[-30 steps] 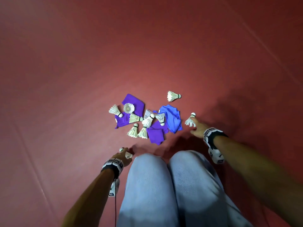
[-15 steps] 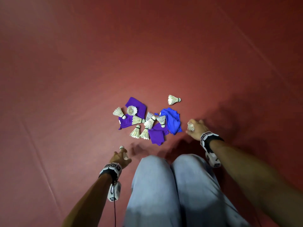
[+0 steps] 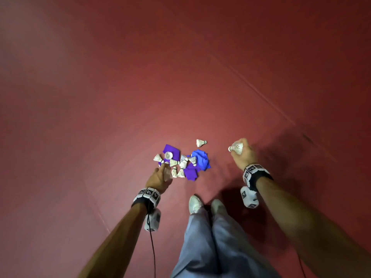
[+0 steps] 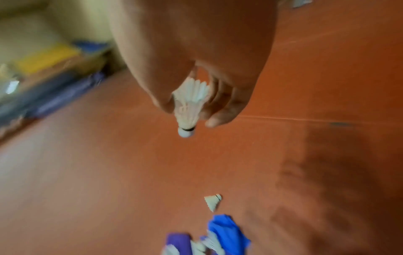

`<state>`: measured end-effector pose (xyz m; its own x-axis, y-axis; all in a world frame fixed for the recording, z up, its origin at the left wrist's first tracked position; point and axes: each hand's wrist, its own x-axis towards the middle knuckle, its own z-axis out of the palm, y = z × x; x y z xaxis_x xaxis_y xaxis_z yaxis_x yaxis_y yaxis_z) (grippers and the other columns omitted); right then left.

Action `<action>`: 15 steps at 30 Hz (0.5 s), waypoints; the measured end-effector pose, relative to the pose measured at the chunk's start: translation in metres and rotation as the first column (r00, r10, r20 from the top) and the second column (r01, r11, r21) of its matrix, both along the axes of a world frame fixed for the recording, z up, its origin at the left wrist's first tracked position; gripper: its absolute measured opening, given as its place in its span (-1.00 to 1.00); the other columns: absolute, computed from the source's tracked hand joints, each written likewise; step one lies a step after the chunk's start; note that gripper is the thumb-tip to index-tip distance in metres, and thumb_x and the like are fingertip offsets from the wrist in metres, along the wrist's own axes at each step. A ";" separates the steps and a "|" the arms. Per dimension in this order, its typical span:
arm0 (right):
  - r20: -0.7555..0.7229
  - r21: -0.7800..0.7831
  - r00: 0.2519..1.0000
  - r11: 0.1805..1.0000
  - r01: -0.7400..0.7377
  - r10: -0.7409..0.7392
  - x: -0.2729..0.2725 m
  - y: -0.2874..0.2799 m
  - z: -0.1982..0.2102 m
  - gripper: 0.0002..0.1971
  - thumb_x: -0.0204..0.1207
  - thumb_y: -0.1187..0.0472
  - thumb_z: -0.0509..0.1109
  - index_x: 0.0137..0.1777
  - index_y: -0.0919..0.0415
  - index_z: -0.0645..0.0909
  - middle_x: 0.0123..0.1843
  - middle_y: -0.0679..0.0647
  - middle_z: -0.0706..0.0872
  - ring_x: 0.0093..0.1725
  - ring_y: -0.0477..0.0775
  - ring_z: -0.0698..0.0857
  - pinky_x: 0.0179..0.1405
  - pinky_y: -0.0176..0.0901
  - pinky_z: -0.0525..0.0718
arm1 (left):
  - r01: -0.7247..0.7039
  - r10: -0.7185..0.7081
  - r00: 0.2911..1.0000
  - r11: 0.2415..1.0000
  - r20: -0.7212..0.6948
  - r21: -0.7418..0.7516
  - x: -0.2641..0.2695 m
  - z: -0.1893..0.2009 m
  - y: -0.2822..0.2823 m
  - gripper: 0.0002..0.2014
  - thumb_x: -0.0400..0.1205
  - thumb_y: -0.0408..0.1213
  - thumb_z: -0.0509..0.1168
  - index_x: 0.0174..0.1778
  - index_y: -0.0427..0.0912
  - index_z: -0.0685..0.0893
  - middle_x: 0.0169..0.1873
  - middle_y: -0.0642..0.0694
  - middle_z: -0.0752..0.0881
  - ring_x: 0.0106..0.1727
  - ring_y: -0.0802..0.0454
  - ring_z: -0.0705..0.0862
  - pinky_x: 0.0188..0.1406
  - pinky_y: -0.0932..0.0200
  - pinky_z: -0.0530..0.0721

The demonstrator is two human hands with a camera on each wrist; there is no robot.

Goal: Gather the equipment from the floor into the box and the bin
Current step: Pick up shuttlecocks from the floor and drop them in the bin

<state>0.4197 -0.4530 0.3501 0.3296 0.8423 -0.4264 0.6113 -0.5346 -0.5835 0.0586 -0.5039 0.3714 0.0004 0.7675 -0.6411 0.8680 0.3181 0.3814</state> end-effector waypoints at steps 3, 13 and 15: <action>-0.279 0.090 0.947 0.978 0.188 -0.157 0.009 -0.011 0.089 -0.65 0.47 -0.03 0.60 0.15 -0.21 0.53 0.03 -0.02 0.84 -0.13 0.08 0.82 -0.06 0.18 0.86 | 0.059 -0.072 0.985 0.994 0.155 0.089 0.038 0.091 0.016 -0.31 0.55 -0.09 0.48 0.61 -0.14 0.47 0.28 -0.27 0.68 0.26 -0.29 0.69 0.23 -0.03 0.63; -0.521 0.344 0.757 0.714 0.610 -0.395 0.044 -0.119 0.325 -0.67 0.65 0.01 0.51 0.30 -0.18 0.47 0.02 0.18 0.84 -0.27 0.02 0.79 -0.18 -0.03 0.84 | 0.147 -0.341 0.794 0.911 0.503 0.386 0.174 0.287 0.026 -0.50 0.48 -0.42 0.57 0.20 0.03 0.50 -0.04 0.05 0.68 -0.33 0.14 0.61 -0.26 0.05 0.72; -0.527 0.390 0.716 0.619 0.682 -0.457 0.052 -0.145 0.355 -0.68 0.59 -0.04 0.52 0.25 -0.23 0.49 0.06 0.15 0.84 -0.24 0.09 0.81 -0.15 0.05 0.85 | 0.178 -0.414 0.724 0.885 0.552 0.429 0.202 0.314 0.017 -0.53 0.50 -0.49 0.50 0.18 0.03 0.50 -0.07 0.15 0.66 -0.35 0.20 0.58 -0.28 0.14 0.66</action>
